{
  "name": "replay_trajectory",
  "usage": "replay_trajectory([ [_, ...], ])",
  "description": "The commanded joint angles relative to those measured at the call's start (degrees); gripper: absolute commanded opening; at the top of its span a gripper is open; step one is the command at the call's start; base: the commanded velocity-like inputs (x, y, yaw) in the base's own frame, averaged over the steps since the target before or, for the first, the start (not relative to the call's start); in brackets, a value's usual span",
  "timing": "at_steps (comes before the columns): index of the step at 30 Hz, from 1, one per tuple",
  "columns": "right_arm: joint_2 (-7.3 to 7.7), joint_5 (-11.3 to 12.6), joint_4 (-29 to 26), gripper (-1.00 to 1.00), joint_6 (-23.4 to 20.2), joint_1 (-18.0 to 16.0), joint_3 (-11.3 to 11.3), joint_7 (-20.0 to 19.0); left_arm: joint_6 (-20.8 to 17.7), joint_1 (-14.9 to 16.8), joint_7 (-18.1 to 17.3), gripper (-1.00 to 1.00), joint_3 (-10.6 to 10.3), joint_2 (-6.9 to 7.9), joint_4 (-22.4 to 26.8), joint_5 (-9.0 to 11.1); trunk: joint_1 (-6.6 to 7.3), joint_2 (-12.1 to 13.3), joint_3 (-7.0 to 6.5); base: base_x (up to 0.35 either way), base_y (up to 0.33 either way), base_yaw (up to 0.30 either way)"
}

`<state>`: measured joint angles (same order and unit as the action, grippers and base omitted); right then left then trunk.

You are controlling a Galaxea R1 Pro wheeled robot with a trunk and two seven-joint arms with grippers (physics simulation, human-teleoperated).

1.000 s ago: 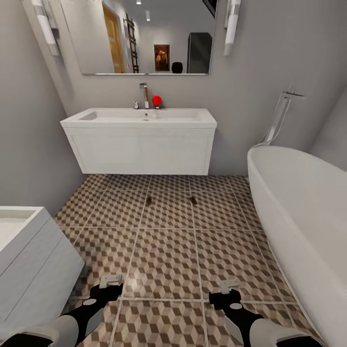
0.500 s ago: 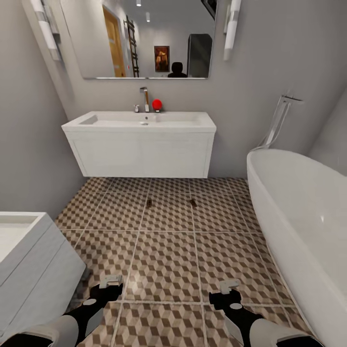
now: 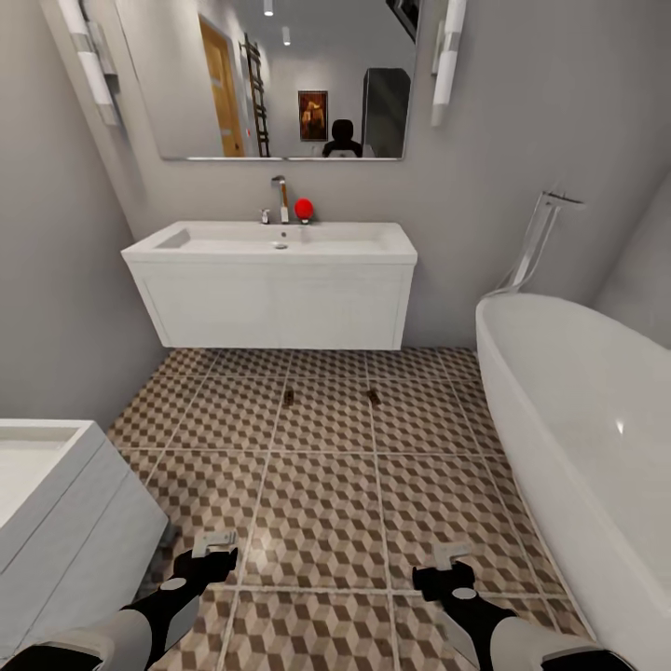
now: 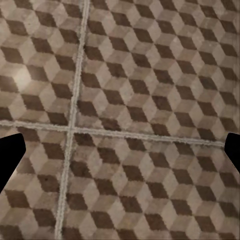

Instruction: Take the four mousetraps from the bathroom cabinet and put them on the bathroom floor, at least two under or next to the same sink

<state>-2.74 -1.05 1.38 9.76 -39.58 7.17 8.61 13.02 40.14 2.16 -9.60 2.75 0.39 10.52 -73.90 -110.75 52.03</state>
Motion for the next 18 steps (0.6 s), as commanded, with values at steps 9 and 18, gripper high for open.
replay_trajectory([
  [9, 0.44, -0.03, 0.41, 1.00, 0.18, -0.06, 0.38, 0.16, 0.17, 0.03, 0.13, 1.00, -0.50, 0.04, -0.04, 0.47, 1.99, 3.61, -1.58, 0.000, 0.000, 0.000],
  [18, 0.52, -0.03, 0.46, 1.00, 0.17, -0.06, 0.38, 0.16, 0.17, 0.03, 0.13, 1.00, -0.50, 0.06, -0.04, 0.47, 3.97, 7.21, -3.19, 0.000, 0.000, 0.000],
])
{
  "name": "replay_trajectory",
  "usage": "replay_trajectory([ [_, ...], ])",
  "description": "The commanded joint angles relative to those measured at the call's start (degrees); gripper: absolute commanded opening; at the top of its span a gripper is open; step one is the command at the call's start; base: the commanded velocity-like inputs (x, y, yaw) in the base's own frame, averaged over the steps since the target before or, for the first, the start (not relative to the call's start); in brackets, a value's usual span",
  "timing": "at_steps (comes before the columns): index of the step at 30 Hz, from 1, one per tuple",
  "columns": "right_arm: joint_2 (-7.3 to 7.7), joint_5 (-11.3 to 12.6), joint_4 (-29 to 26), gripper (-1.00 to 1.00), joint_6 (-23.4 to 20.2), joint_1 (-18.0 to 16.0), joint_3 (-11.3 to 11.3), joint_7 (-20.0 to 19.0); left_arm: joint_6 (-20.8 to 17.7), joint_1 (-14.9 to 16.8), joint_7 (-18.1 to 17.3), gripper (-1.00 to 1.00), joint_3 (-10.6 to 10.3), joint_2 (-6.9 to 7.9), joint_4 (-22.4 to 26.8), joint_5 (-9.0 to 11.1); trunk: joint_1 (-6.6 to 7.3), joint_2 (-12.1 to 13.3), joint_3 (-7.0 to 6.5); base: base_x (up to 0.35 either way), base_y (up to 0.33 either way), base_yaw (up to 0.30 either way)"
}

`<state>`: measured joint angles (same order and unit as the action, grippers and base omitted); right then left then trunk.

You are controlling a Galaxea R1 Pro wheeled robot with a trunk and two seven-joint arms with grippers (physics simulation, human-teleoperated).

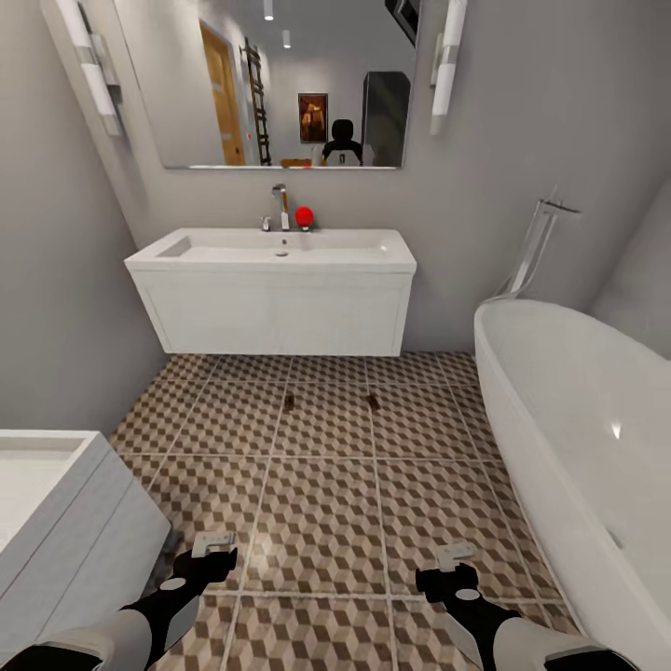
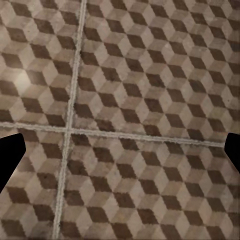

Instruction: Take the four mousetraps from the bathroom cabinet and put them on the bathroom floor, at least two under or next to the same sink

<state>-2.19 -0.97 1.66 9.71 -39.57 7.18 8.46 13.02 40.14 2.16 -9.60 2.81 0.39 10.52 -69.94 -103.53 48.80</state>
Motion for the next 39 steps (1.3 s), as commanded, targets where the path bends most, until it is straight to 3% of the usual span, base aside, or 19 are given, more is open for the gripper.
replay_trajectory([
  [1, -0.02, -0.10, 0.18, 1.00, 0.22, -0.07, 0.38, 0.31, 0.17, 0.03, 0.13, 1.00, -0.50, 0.00, -0.04, 0.47, 0.23, 0.40, -0.14, 0.000, 0.000, 0.000],
  [39, -0.04, 0.05, 0.19, 1.00, 0.23, -0.07, 0.38, 0.65, 0.17, 0.03, 0.13, 1.00, -0.50, 0.00, -0.04, 0.47, 8.58, 15.64, -6.96, 0.000, 0.000, 0.000],
])
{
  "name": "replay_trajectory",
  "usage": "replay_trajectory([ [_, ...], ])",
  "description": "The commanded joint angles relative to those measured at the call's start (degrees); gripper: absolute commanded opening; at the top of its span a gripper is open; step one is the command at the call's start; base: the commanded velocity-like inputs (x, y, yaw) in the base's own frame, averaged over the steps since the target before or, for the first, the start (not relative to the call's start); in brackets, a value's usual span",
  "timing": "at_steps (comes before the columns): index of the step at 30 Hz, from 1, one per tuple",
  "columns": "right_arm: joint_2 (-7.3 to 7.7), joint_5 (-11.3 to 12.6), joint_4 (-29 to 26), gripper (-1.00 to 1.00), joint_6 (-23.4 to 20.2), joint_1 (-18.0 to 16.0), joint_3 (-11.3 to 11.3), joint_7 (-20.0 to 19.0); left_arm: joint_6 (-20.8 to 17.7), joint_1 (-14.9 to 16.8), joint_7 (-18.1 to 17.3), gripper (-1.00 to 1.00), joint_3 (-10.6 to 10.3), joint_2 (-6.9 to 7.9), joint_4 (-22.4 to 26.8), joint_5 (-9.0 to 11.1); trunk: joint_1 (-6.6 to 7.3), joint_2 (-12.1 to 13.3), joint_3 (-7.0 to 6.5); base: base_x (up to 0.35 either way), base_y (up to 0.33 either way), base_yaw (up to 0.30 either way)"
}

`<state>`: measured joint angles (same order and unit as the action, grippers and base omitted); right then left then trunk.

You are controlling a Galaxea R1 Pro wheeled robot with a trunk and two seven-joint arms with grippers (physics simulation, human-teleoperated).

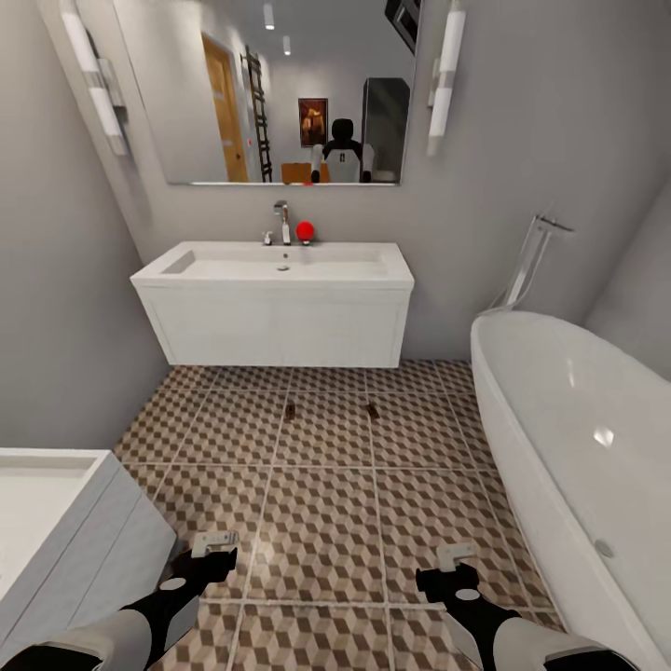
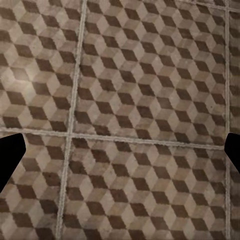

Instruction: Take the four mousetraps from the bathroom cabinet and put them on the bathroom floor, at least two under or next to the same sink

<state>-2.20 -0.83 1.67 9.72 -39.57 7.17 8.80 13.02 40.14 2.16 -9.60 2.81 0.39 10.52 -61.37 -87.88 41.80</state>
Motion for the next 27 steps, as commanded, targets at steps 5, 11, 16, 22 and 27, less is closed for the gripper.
replay_trajectory([
  [5, -0.01, -0.06, 0.18, 1.00, 0.17, -0.07, 0.38, 0.22, 0.17, 0.03, 0.13, 1.00, -0.50, 0.06, -0.04, 0.47, 1.11, 2.00, -0.86, 0.000, 0.000, 0.000],
  [11, 0.00, -0.06, 0.18, 1.00, 0.09, -0.07, 0.38, 0.12, 0.17, 0.03, 0.13, 1.00, -0.50, 0.08, -0.04, 0.47, 2.43, 4.40, -1.94, 0.000, 0.000, 0.000],
  [16, 0.00, -0.07, 0.18, 1.00, 0.05, -0.07, 0.38, 0.09, 0.17, 0.03, 0.13, 1.00, -0.50, 0.08, -0.04, 0.47, 3.52, 6.41, -2.83, 0.000, 0.000, 0.000],
  [22, 0.00, -0.10, 0.18, 1.00, 0.04, -0.07, 0.37, 0.14, 0.17, 0.03, 0.13, 1.00, -0.50, 0.08, -0.04, 0.47, 4.84, 8.81, -3.91, 0.000, 0.000, 0.000],
  [27, -0.01, -0.11, 0.18, 1.00, 0.04, -0.07, 0.37, 0.19, 0.17, 0.03, 0.13, 1.00, -0.50, 0.09, -0.04, 0.47, 5.94, 10.82, -4.81, 0.000, 0.000, 0.000],
])
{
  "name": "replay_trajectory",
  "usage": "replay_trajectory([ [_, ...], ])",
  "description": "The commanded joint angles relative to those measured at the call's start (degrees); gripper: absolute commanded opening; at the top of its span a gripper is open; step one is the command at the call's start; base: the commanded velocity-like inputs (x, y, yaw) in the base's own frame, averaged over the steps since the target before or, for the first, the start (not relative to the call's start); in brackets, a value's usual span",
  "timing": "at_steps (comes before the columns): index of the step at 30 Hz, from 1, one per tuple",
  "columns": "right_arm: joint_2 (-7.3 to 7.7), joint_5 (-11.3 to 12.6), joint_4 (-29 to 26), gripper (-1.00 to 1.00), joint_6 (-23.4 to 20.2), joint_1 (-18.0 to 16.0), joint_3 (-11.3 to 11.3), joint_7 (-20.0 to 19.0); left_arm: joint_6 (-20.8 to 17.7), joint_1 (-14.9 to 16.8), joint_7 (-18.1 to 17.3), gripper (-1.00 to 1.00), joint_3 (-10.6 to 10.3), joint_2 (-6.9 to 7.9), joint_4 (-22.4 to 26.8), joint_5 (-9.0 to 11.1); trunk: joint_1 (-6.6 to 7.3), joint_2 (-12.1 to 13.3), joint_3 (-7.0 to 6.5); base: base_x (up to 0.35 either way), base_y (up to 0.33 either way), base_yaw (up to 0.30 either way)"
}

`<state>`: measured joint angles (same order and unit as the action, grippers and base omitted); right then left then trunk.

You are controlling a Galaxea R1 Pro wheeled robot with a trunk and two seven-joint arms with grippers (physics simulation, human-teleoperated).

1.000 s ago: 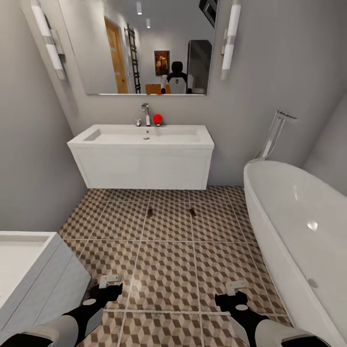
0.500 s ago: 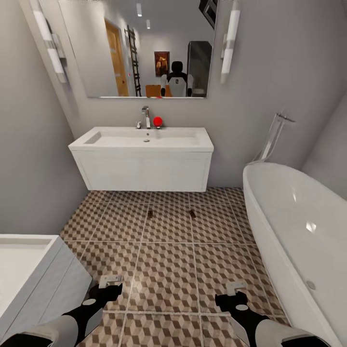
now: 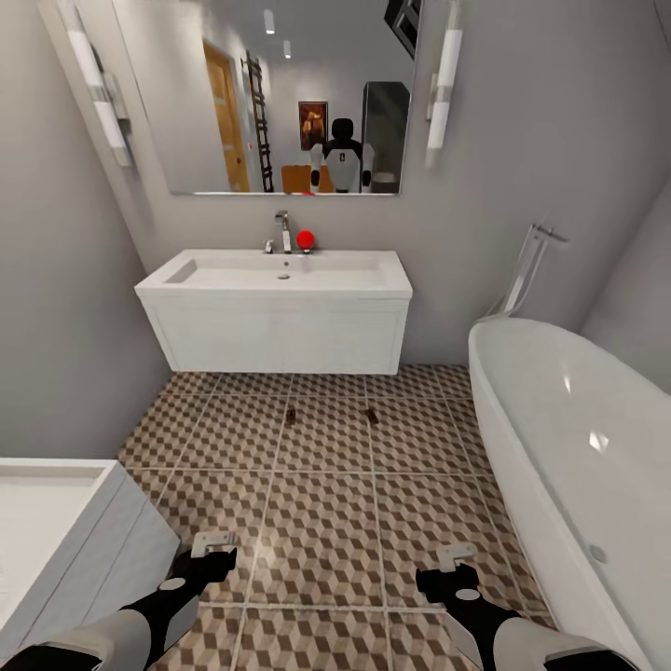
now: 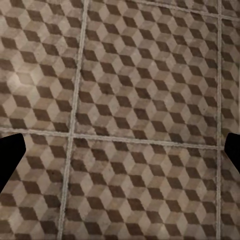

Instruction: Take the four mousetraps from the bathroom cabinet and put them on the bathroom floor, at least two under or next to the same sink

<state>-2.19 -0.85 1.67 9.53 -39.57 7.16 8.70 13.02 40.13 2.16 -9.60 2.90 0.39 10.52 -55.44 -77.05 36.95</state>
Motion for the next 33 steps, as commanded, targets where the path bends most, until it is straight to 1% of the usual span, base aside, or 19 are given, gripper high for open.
replay_trajectory([
  [1, -0.05, -0.10, 0.18, 1.00, 0.22, -0.07, 0.39, 0.32, 0.17, 0.03, 0.13, 1.00, -0.50, 0.00, -0.04, 0.47, 0.23, 0.39, -0.14, 0.000, 0.000, 0.000],
  [33, -0.01, -0.08, 0.18, 1.00, 0.10, -0.07, 0.39, 0.20, 0.17, 0.03, 0.20, 1.00, -0.45, 0.08, -0.04, 0.47, 7.26, 13.22, -5.88, 0.000, 0.000, 0.000],
])
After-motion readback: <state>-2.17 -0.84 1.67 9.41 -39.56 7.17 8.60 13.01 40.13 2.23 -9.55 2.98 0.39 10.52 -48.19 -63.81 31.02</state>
